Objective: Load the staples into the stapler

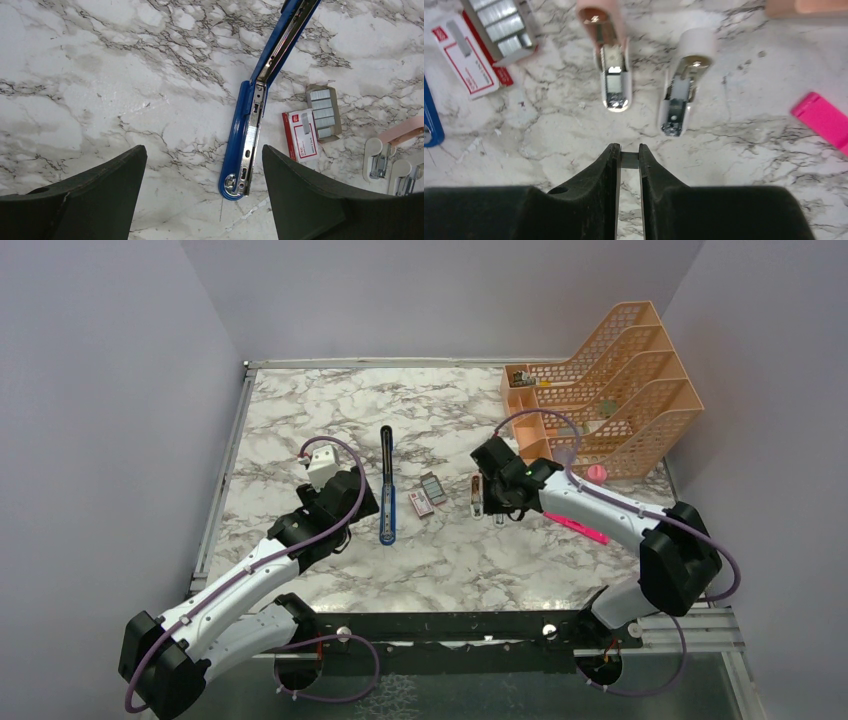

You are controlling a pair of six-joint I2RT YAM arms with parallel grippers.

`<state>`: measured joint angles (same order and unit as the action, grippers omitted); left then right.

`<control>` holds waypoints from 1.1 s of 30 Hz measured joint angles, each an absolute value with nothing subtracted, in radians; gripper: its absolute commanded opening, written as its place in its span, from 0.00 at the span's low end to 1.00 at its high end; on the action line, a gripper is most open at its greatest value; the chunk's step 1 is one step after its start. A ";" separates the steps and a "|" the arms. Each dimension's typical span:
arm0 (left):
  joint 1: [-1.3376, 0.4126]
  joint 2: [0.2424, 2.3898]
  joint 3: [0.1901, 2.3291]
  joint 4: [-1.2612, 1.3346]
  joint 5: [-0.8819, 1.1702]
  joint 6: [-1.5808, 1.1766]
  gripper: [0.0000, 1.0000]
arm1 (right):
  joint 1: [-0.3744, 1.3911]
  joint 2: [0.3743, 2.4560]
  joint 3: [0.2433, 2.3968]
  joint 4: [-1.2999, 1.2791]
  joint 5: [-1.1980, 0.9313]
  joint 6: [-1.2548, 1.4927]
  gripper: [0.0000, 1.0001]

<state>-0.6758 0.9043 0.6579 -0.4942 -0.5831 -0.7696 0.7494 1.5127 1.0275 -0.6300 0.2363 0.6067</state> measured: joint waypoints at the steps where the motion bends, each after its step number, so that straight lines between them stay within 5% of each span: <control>1: -0.676 0.904 0.658 -0.494 -0.583 -0.770 0.86 | 0.731 1.501 1.028 -0.625 0.248 0.609 0.23; 33: -0.676 0.913 0.658 -0.494 -0.575 -0.770 0.86 | 0.613 1.552 0.946 -0.498 0.285 0.601 0.23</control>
